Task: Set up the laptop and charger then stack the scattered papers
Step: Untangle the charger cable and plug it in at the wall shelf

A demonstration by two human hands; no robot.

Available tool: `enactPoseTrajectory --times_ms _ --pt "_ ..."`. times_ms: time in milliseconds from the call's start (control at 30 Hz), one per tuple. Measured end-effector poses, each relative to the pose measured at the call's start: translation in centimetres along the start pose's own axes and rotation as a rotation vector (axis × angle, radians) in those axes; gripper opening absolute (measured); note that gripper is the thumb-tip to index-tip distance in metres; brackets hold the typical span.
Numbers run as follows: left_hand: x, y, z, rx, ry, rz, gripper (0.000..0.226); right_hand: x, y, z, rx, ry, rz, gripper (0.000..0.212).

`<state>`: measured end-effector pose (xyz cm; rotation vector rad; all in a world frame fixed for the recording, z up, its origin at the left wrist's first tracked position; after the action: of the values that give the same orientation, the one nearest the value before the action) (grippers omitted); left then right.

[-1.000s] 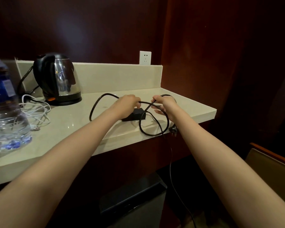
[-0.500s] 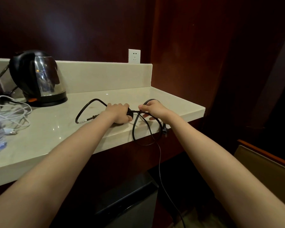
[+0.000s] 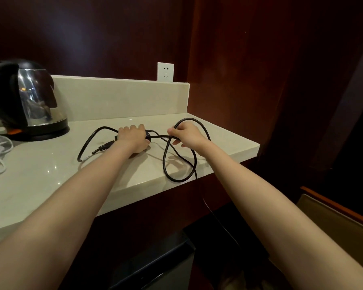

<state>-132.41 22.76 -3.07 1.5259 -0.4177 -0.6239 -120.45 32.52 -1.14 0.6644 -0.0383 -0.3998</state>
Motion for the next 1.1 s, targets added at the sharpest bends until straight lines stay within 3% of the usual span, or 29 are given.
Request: enactPoseTrajectory --times_ms 167,367,467,567,667,800,867,967,1100 --pt "-2.0 -0.2 0.0 0.010 -0.049 0.023 0.049 -1.7 0.9 1.1 -0.056 0.023 -0.114 0.010" --pt "-4.8 -1.4 1.6 -0.055 -0.133 0.146 0.052 -4.6 0.4 2.3 -0.084 -0.015 -0.171 0.026" --pt "-5.4 -1.5 1.8 -0.003 -0.208 0.182 0.056 -6.0 -0.3 2.3 -0.161 -0.068 -0.153 0.017" --pt "-5.7 -0.5 1.3 0.290 -0.349 0.204 0.057 -6.8 -1.1 2.3 -0.291 -0.084 -0.091 0.005" --pt "-5.1 1.8 0.5 0.704 -0.496 0.174 0.029 -7.5 -0.9 2.5 -0.341 -0.091 -0.103 0.004" --pt "-5.1 3.2 -0.5 0.978 -0.503 0.289 0.024 -8.7 0.1 2.4 -0.350 -0.123 -0.153 0.006" --pt "-5.5 3.3 -1.1 0.943 -0.508 0.337 0.022 -9.5 0.7 2.4 -0.340 -0.116 -0.163 0.006" --pt "-7.1 3.8 -1.3 0.805 -0.503 0.235 0.034 -11.1 1.8 2.3 -0.356 -0.111 -0.159 0.016" --pt "-9.7 5.1 -0.8 0.708 -0.470 0.037 0.036 -13.6 3.9 1.2 -0.740 -0.120 -0.238 0.019"
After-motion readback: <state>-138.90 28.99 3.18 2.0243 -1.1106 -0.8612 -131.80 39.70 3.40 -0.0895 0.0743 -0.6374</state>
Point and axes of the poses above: each hand's wrist, its own x-axis away from the middle knuckle, its own y-axis out of the back of the hand, z = x × y, the point moved 8 cm from there along -x, towards the middle knuckle, and after that the axes turned 8 degrees about z, right-handed, at the moved point
